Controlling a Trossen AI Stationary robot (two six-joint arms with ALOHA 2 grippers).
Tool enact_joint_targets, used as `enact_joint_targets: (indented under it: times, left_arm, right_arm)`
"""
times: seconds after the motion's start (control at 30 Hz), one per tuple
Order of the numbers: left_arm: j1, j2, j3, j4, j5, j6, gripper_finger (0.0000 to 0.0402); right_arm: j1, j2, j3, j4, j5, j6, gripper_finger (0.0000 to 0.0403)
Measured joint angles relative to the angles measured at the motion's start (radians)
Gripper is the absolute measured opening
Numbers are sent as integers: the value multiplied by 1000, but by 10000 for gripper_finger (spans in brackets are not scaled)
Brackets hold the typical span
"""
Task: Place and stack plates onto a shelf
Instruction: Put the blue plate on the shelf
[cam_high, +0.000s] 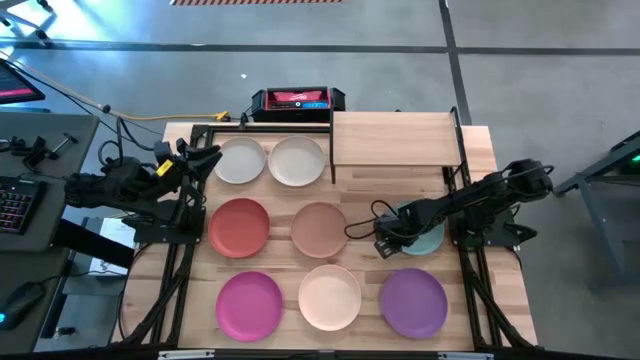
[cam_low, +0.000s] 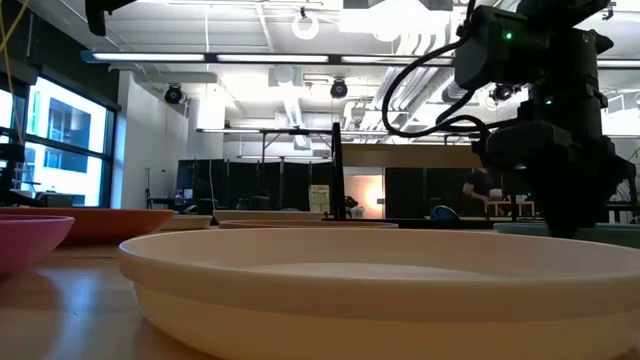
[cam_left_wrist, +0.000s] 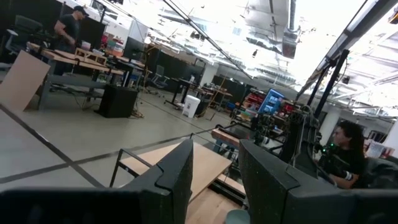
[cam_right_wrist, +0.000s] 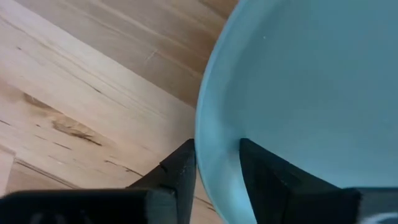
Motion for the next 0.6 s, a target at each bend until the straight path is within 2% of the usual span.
enact_joint_targets:
  times: [0.27, 0.6]
  left_arm:
    - [0, 0, 0, 0, 0, 0, 117]
    - [0, 0, 0, -2, 0, 0, 117]
  right_arm:
    - [0, -1, 3, 4, -1, 0, 9]
    - [0, 0, 10, -10, -40, 11, 3]
